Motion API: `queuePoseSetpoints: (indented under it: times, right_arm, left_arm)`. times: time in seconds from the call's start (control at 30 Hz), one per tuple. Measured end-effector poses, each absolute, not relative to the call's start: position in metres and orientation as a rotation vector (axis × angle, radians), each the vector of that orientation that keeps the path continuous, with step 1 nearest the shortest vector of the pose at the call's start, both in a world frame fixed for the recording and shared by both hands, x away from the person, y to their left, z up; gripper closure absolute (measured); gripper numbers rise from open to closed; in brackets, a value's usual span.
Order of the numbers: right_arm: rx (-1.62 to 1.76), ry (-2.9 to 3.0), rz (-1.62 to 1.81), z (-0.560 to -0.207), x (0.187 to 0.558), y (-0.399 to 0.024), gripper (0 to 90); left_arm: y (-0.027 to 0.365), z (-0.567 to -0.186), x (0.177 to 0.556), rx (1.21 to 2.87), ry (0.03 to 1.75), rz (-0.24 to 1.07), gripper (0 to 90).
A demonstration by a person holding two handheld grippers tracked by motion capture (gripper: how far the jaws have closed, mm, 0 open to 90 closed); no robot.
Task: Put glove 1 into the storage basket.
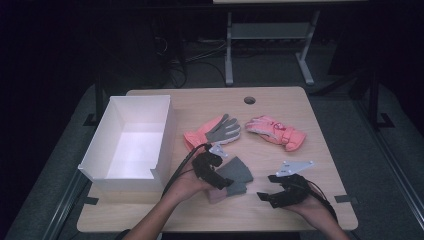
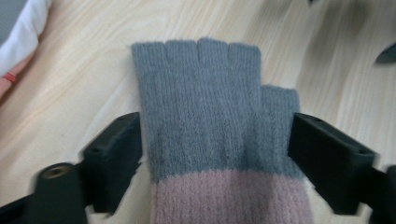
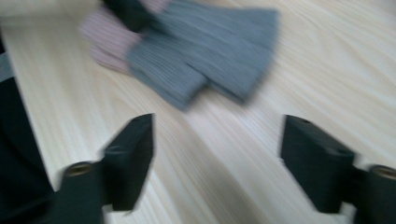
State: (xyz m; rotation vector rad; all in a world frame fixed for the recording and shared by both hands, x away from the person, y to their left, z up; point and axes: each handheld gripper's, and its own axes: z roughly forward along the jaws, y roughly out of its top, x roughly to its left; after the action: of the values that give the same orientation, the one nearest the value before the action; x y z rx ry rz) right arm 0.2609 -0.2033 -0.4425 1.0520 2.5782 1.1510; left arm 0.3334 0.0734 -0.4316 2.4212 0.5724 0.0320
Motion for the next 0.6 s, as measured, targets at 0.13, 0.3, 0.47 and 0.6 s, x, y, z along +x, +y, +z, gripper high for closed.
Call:
queuePoseSetpoints:
  times: [0.13,0.3,0.47,0.6]
  right_arm:
    - [1.150,2.478,1.150,-0.447,0.258,-0.225,9.0]
    - [1.166,2.424,1.172,-0.447,0.265,-0.233,8.5]
    - [1.180,2.410,1.122,-0.451,0.266,-0.231,8.5]
    - [1.200,2.386,1.125,-0.450,0.268,-0.235,8.6]
  left_arm:
    - [0.073,-0.437,0.333,2.427,0.581,0.026,14.5]
    - [0.071,-0.444,0.333,2.470,0.569,0.027,13.6]
    - [0.069,-0.451,0.332,2.477,0.584,0.015,13.6]
    - [0.067,-0.454,0.329,2.491,0.574,0.001,14.2]
